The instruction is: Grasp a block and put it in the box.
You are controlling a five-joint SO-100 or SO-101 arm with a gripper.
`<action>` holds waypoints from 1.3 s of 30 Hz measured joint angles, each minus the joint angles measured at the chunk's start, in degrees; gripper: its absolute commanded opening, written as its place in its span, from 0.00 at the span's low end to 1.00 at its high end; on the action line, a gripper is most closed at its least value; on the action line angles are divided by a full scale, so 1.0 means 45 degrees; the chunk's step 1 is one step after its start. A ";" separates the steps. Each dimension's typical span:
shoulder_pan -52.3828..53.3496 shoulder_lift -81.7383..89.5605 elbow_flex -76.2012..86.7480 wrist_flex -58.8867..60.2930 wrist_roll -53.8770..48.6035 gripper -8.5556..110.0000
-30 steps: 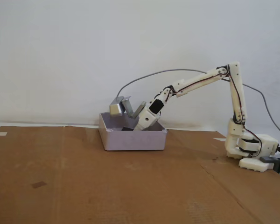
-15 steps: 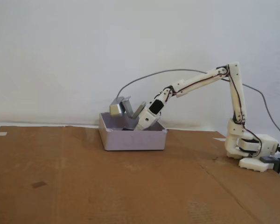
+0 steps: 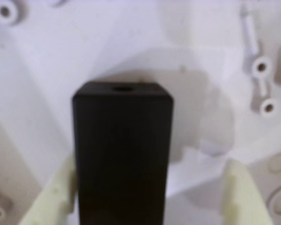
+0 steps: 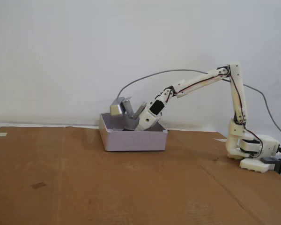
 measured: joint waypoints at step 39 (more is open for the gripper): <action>-0.0625 -0.0020 -0.2754 0.0000 0.0000 0.48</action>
